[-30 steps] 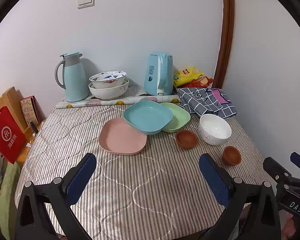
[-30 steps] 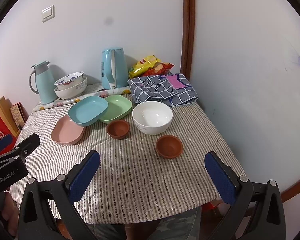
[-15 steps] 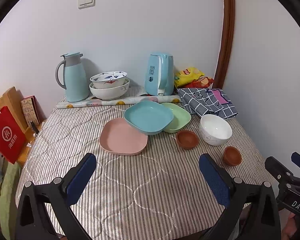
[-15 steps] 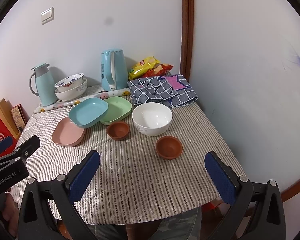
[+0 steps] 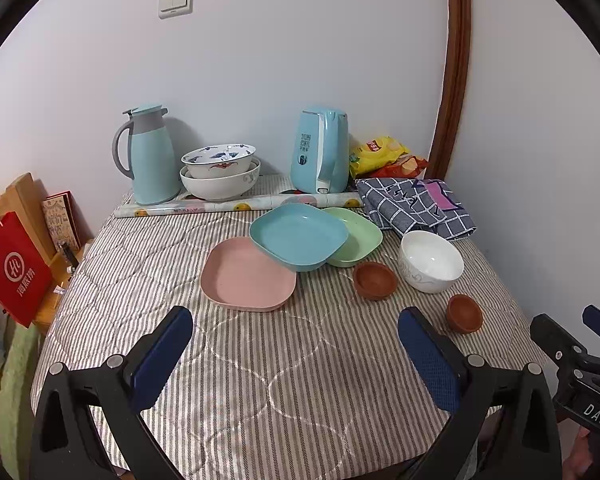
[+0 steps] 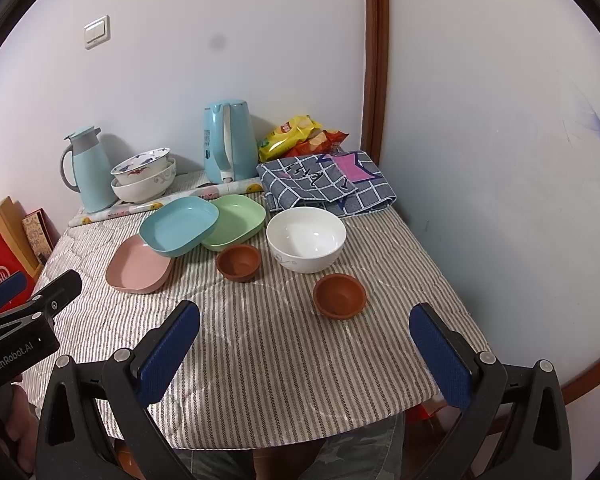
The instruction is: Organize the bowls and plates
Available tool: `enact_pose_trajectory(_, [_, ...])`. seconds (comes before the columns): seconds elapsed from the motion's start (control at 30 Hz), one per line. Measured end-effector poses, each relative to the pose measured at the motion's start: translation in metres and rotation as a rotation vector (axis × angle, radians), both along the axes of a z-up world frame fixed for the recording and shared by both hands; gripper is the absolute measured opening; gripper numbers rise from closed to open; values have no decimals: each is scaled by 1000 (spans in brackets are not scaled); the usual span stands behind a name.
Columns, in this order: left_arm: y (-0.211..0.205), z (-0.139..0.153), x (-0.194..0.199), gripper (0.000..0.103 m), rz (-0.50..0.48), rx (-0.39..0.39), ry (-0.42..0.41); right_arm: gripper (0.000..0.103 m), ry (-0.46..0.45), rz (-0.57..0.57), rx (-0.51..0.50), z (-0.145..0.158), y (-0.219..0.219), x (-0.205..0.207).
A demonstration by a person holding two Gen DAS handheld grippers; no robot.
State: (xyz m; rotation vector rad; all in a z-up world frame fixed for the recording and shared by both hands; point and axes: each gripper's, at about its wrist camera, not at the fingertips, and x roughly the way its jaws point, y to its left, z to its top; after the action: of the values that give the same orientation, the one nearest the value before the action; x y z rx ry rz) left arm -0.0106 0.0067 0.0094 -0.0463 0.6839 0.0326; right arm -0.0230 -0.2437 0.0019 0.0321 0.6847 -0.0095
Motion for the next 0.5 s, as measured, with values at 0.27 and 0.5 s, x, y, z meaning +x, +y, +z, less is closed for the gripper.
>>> enact_pose_trajectory(0.27, [1, 1, 1, 103, 0, -3, -1, 103, -3, 1, 1, 0, 0, -2])
enact_pose_trajectory(0.5, [0, 1, 0, 103, 0, -4, -3, 103, -7, -1, 3, 1, 0, -3])
